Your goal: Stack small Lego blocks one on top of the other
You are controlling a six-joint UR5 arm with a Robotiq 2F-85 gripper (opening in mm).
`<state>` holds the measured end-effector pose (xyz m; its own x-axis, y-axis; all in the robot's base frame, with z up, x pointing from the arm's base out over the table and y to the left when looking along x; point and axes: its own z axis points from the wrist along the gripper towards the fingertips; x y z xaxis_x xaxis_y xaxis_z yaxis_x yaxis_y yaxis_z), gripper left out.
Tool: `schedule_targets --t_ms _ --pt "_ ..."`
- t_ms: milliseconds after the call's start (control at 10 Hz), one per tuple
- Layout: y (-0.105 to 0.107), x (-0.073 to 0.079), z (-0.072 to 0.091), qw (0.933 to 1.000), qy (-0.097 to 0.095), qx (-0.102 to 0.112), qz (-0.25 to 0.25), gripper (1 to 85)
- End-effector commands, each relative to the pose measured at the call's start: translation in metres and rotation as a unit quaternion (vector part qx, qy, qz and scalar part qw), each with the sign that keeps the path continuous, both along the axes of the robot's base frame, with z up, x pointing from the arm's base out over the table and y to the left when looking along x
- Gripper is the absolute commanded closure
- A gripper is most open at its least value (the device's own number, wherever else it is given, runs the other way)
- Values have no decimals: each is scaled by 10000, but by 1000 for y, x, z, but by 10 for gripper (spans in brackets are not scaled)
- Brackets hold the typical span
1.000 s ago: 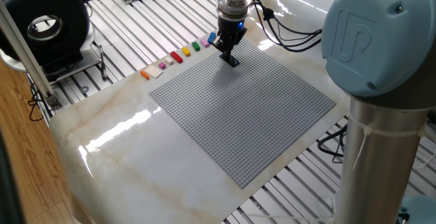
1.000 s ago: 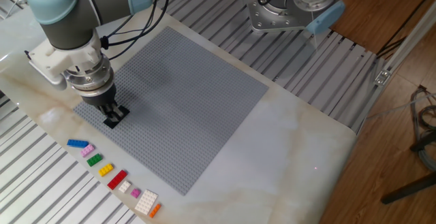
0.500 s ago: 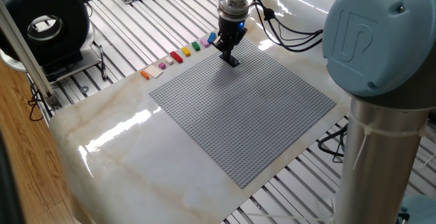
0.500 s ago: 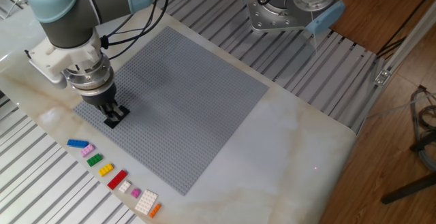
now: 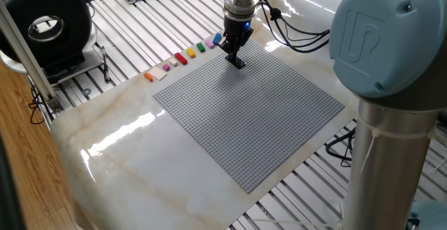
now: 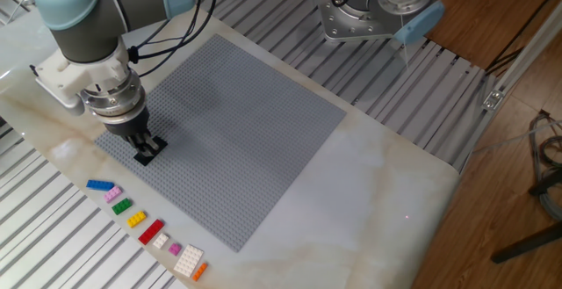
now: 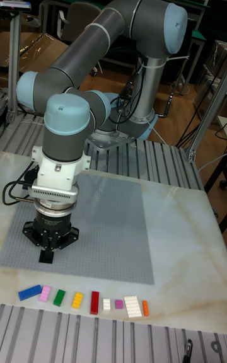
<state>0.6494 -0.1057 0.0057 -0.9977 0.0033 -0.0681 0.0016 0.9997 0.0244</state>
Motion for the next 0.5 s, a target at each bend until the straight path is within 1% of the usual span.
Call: schedule_targets --t_ms 0,100,200,400 --pt "4 1 -3 9999 -78 64 -56 847" --pt "2 3 -3 9999 -78 62 -33 847" --pt "0 1 1 10000 -25 77 -24 847" --pt "-1 1 3 10000 -10 91 -8 847"
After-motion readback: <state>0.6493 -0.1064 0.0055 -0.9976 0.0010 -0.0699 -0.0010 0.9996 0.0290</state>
